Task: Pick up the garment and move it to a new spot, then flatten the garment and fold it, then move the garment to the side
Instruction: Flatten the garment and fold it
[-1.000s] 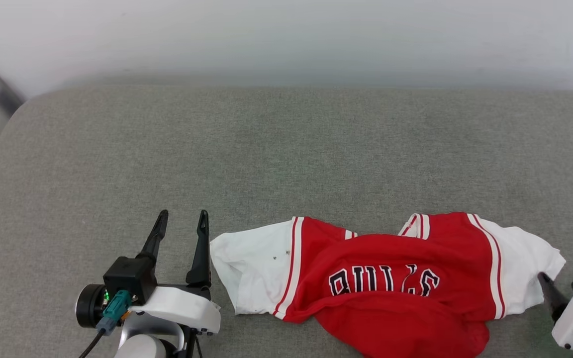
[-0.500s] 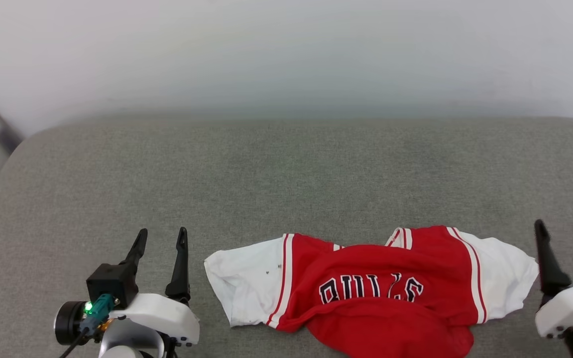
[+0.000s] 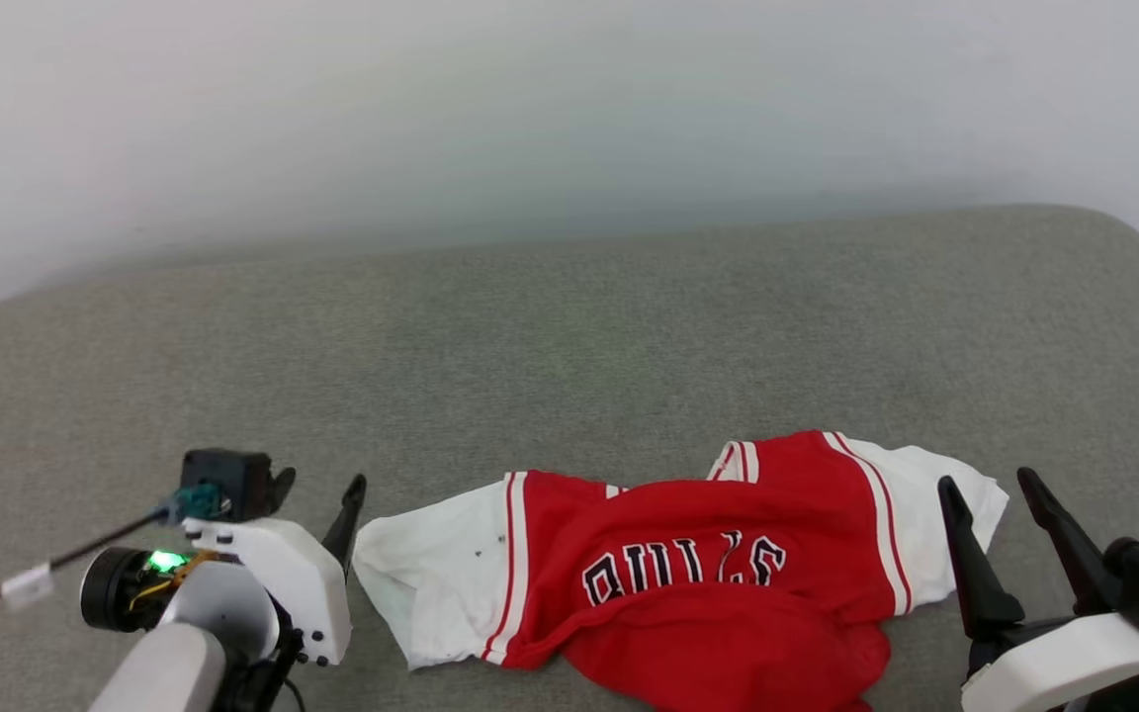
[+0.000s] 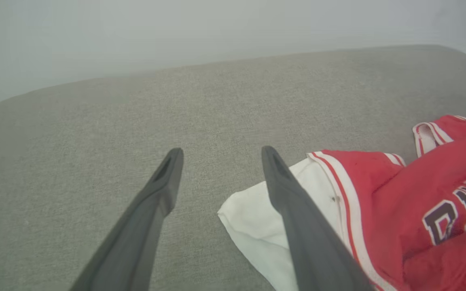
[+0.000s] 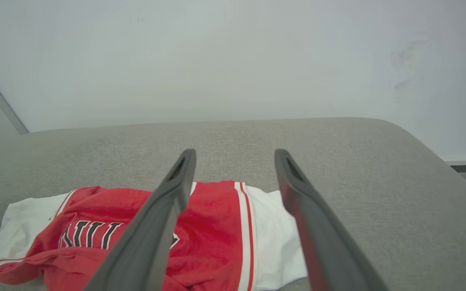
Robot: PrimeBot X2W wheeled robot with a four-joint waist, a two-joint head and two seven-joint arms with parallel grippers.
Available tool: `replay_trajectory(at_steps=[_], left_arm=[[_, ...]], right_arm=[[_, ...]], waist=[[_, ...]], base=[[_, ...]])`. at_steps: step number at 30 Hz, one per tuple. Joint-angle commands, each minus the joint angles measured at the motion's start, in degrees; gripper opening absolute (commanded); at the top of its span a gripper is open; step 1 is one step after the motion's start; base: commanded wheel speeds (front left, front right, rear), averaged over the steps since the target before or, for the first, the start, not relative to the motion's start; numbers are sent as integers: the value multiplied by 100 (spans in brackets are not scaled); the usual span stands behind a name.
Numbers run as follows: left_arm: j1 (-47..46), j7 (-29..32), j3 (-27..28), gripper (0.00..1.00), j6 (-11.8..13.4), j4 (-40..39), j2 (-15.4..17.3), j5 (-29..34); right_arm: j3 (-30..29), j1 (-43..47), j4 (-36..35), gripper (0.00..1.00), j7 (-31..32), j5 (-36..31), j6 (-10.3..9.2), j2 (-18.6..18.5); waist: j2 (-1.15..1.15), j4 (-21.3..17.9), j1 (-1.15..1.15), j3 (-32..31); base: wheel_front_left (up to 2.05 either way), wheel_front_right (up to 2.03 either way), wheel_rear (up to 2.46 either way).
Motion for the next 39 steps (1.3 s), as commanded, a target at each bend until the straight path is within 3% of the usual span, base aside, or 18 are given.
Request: replay_trajectory(at_steps=[1, 3, 4, 9, 14, 17, 19, 20, 24, 28, 33, 39], left_arm=[[-220, 482, -105, 100, -252, 170, 139, -152], [-407, 1041, -207, 100, -478, 357, 278, -299], [-407, 1041, -207, 100, -478, 357, 278, -299], [-769, 2223, -427, 100, -803, 763, 530, -572], [-968, 3138, -698, 100, -929, 1090, 634, -698], [-921, 3520, -874, 100, -923, 1213, 510, -791], [-863, 3681, -972, 39, -930, 1232, 361, -886], [-843, 3683, -1031, 1, -938, 1205, 307, -881], [-738, 3545, -1064, 0, -873, 1087, 255, -810], [-782, 3103, -1011, 0, -667, 752, 316, -537], [-889, 2538, -882, 0, -369, 192, 325, -266], [-1106, 2170, -938, 0, -232, -464, 149, -54]], right_arm=[[66, -3, -67, 100, 29, 0, -4, 45], [118, -58, -87, 100, 64, 29, -4, 58], [118, -58, -87, 100, 64, 29, -4, 58], [180, -254, -51, 100, 38, 132, -4, 59], [221, -445, 30, 100, -49, 196, -3, 25], [204, -484, 102, 100, -99, 217, -4, -3], [163, -541, 138, 100, -115, 207, -4, -28], [138, -565, 136, 100, -115, 222, -4, -40], [-18, -576, 167, 100, 86, 329, -4, -98], [-156, -620, 144, 100, 679, 653, -4, -293], [-662, -856, 503, 100, 2146, 1166, -4, -693], [-1148, -1482, 1370, 100, 3946, 1642, -3, -1251]], waist=[[0, -166, 0, 142], [0, -276, 0, 255], [0, -276, 0, 255], [0, -520, 0, 594], [0, -698, 0, 908], [0, -763, 0, 1011], [0, -778, 0, 1044], [0, -771, 0, 1054], [0, -691, 0, 1025], [0, -514, 0, 967], [0, -223, 0, 957], [0, 180, 0, 1148]], base=[[0, 0, 0], [0, 0, 0], [0, 0, 0], [0, 0, 0], [0, 0, 0], [0, 0, 0], [0, 0, 0], [0, 0, 0], [0, 0, 0], [0, 0, 0], [0, 0, 0], [0, 0, 0]])
